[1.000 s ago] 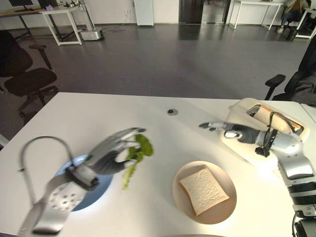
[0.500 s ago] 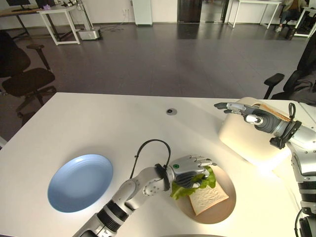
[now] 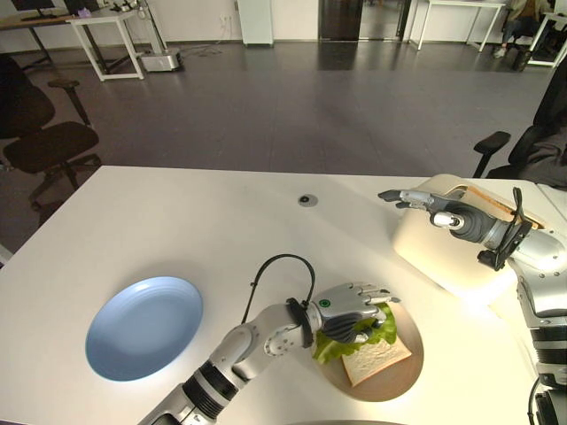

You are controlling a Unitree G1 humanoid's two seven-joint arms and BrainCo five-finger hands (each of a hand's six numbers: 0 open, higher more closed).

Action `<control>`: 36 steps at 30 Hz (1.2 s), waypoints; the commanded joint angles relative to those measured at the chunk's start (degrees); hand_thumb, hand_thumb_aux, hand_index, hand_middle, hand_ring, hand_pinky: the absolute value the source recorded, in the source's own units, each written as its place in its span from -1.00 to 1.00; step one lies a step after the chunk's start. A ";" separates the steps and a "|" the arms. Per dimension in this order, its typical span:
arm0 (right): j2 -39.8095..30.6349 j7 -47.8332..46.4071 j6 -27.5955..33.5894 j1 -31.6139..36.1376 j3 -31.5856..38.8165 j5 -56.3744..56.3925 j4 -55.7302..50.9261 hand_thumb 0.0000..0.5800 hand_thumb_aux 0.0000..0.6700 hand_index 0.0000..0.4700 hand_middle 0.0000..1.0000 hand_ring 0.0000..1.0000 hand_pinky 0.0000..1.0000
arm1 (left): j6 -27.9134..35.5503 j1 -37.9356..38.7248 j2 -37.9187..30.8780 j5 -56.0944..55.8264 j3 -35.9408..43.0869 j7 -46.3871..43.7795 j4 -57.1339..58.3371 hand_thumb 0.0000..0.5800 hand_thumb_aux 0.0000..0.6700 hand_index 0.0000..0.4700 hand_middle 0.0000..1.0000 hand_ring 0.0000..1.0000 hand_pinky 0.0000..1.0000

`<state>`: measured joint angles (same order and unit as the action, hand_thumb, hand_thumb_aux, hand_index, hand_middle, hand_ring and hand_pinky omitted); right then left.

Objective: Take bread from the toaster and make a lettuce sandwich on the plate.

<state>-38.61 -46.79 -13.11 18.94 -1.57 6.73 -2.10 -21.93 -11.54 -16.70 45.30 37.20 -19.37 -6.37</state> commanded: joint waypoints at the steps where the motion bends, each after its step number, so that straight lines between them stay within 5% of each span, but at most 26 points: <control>1: -0.09 0.06 -0.30 0.22 0.52 -0.70 -0.53 -1.00 -1.00 -1.00 -1.00 -1.00 -1.00 | 0.26 0.59 0.62 0.02 1.07 -0.42 -0.62 1.00 1.00 1.00 -1.00 -1.00 -1.00; 7: 0.05 0.12 -0.24 -0.03 0.99 -0.91 -0.33 -1.00 -1.00 -1.00 -1.00 -1.00 -1.00 | 0.69 0.92 0.79 1.13 2.25 0.04 0.45 1.00 1.00 1.00 -1.00 -1.00 -1.00; 8: 0.07 0.12 -0.27 -0.06 1.10 -0.97 -0.35 -1.00 -1.00 -1.00 -1.00 -1.00 -1.00 | 0.92 0.88 0.57 1.69 2.31 0.23 0.77 0.95 0.69 0.69 -1.00 -1.00 -1.00; 9: 0.09 0.12 -0.27 -0.11 1.20 -1.01 -0.29 -1.00 -1.00 -1.00 -1.00 -1.00 -1.00 | 1.22 0.93 0.33 2.21 2.26 0.40 0.87 -0.06 -0.46 -0.46 -1.00 -1.00 -1.00; 10: 0.10 0.13 -0.29 -0.16 1.24 -1.04 -0.25 -1.00 -1.00 -1.00 -1.00 -1.00 -1.00 | 1.46 1.03 0.22 2.38 2.19 0.49 0.90 -1.00 -1.00 -1.00 -1.00 -1.00 -1.00; 16: -0.11 4.87 -4.24 0.33 0.51 -5.99 -1.51 -1.00 -1.00 -1.00 -1.00 -1.00 -1.00 | 2.62 1.42 -0.98 1.49 0.33 0.23 -1.69 -1.00 -1.00 -1.00 -1.00 -1.00 -1.00; 24: -10.09 20.25 -12.61 -2.14 -13.16 -19.01 -0.38 -1.00 -1.00 -1.00 -1.00 -1.00 -1.00 | 2.67 4.94 -4.27 -3.95 -7.49 1.47 -7.96 -1.00 -1.00 -1.00 -1.00 -1.00 -1.00; 34: -17.29 27.73 -15.47 -5.12 -10.17 -30.73 -17.27 -1.00 -1.00 -1.00 -1.00 -1.00 -1.00 | 2.01 12.88 -2.50 -44.95 -27.87 2.78 -13.50 -1.00 -1.00 -1.00 -1.00 -1.00 -1.00; 35: -17.43 27.85 -15.41 -5.25 -9.41 -31.12 -18.42 -0.83 -0.91 -0.91 -1.00 -1.00 -1.00 | 2.09 13.18 -2.85 -47.93 -30.13 2.50 -13.73 -1.00 -1.00 -1.00 -1.00 -1.00 -1.00; 36: -17.50 27.81 -15.36 -5.37 -8.64 -31.45 -19.23 -0.22 -0.56 -0.56 -1.00 -1.00 -1.00 | 2.01 13.70 -3.31 -49.90 -31.98 2.19 -13.84 -1.00 -1.00 -1.00 -1.00 -1.00 -1.00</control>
<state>-55.03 -18.96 -28.49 14.04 -11.79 -23.63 -19.66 -20.55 1.17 -19.01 -0.97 8.38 -16.42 -19.80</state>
